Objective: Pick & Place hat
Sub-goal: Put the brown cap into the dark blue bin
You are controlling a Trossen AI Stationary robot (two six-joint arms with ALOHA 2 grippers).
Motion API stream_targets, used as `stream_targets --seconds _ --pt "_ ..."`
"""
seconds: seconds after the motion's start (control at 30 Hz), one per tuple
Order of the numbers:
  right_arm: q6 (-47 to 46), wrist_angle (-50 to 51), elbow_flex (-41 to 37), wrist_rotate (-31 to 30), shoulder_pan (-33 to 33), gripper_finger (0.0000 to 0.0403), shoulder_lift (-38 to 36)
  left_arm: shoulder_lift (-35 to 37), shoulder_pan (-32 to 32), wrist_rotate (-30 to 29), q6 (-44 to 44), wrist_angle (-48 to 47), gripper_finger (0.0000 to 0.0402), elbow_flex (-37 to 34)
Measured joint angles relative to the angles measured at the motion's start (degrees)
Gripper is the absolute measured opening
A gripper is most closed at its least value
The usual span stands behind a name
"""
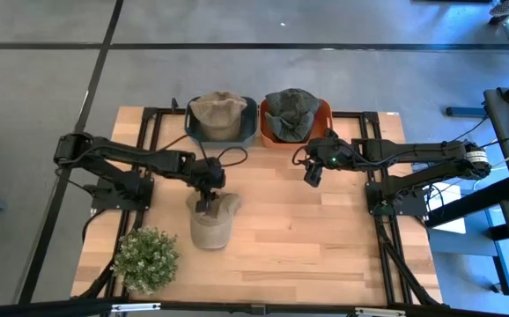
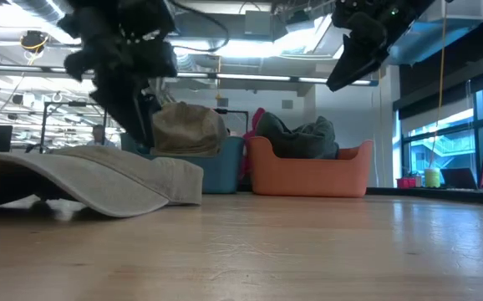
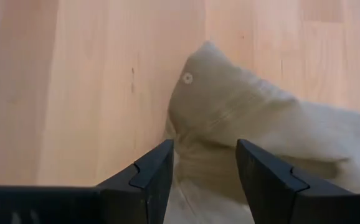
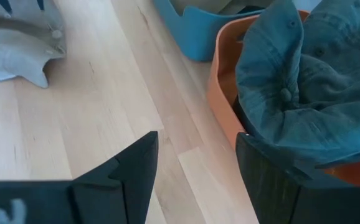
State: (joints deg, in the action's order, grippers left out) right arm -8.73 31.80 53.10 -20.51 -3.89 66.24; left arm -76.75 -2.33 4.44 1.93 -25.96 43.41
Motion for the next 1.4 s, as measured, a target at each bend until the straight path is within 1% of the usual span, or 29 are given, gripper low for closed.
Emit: stream_targets --seconds 0.13,0.27,0.43,0.6,0.67,0.8,0.93,1.1,1.3,1.4 --pt "0.0 -1.73 0.0 -0.01 0.0 0.0217 0.29 0.0 0.14 -0.62 1.05 2.7 0.0169 -3.93" --pt "0.04 -2.73 0.0 0.0 -0.01 0.0217 1.72 0.0 0.11 -3.45 2.43 4.49 0.0167 -6.72" --pt "0.11 -2.88 0.0 0.0 0.01 0.0217 4.3 0.0 0.11 -3.85 2.9 10.03 0.0168 -9.47" --pt "0.22 -3.76 0.0 0.0 0.01 0.0217 5.6 -1.6 0.09 -4.92 2.91 10.54 0.0167 -9.59" --pt "0.37 -4.12 0.0 0.0 -0.01 0.0217 5.66 -3.47 0.09 -4.95 2.9 12.42 0.0166 -9.57" --pt "1.61 -4.7 0.0 0.0 0.01 0.0217 5.66 -8.09 0.09 -5.91 3.12 13.46 0.0167 -9.55" --pt "1.7 -4.82 0.0 0.02 0.01 0.0217 5.66 -11.15 0.11 -6.05 2.75 14.74 0.0168 -9.16" --pt "1.73 -4.67 0.0 0.04 0.0 0.0217 5.66 -11.2 0.09 -6.07 3.52 16.08 0.0166 -9.35" --pt "1.73 -4.54 0.0 0.07 -0.01 0.0217 5.66 -10.38 0.09 -6.25 2.05 16.51 0.0167 -9.43" --pt "1.73 -4.49 0.0 0.07 0.01 0.0217 5.66 -10.38 0.1 -6.02 1.96 17.19 0.0154 -9.5"
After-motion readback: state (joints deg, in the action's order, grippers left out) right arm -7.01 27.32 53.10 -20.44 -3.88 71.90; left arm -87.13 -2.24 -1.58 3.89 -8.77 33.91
